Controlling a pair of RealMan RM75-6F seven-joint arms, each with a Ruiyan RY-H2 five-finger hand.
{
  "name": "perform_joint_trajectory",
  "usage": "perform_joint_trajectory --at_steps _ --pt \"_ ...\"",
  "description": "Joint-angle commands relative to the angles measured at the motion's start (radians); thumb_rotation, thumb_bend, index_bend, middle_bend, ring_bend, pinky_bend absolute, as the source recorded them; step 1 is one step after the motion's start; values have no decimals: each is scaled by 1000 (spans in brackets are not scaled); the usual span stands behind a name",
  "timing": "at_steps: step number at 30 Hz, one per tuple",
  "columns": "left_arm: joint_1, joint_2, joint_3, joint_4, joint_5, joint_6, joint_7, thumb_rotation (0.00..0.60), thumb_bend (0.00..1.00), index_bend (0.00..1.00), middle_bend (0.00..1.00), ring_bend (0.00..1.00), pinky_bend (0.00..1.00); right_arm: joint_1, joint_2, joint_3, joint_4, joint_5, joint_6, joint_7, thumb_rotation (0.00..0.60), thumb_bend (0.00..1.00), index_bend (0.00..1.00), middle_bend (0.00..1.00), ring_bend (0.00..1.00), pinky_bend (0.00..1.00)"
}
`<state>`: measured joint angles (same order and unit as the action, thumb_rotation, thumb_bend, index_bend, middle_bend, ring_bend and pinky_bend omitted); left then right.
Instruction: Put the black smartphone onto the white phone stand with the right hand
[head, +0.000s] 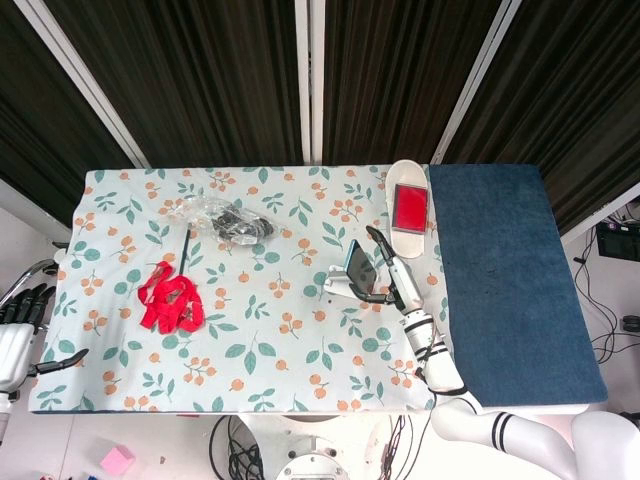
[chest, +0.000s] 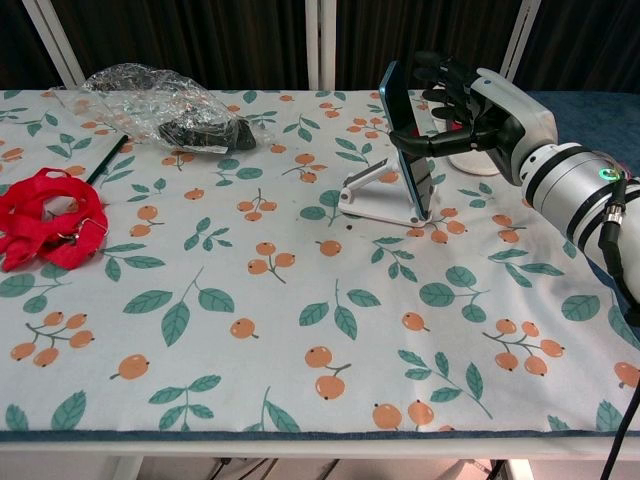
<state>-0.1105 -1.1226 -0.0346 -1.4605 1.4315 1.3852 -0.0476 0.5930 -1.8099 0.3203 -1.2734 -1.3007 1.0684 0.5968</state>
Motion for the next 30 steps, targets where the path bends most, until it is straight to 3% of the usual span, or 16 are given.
perform_joint_trajectory --at_steps 1,7,12,15,18,21,24,30 --pt "0 0 0 0 0 1 0 301 21 49 46 48 174 0 -4 -4 9 -6 9 5 600 149 0 0 0 0" --pt "2 4 -1 -4 2 6 1 303 21 50 46 49 174 -20 2 -21 10 -47 74 -5 600 109 0 0 0 0" --pt "3 9 0 -12 5 10 7 300 20 50 46 48 174 -62 53 -68 29 -168 220 -54 600 76 0 0 0 0" --pt "3 10 -1 -20 9 14 13 303 21 49 46 48 174 -94 119 -110 67 -259 325 -194 600 62 0 0 0 0" --pt "3 10 -2 -30 14 23 21 303 21 50 46 48 174 -150 211 -155 86 -310 404 -366 600 193 0 0 0 0" --pt "5 9 -4 -40 22 37 33 300 21 49 46 48 174 -237 350 -202 8 -283 420 -525 600 293 0 0 0 0" --pt "5 5 -6 -52 30 51 47 300 21 49 46 49 174 -332 486 -239 -100 -228 446 -686 600 295 0 0 0 0" --pt "1 -2 -13 -68 43 69 77 298 21 49 46 48 174 -450 608 -274 -221 -155 498 -771 600 240 0 0 0 0"
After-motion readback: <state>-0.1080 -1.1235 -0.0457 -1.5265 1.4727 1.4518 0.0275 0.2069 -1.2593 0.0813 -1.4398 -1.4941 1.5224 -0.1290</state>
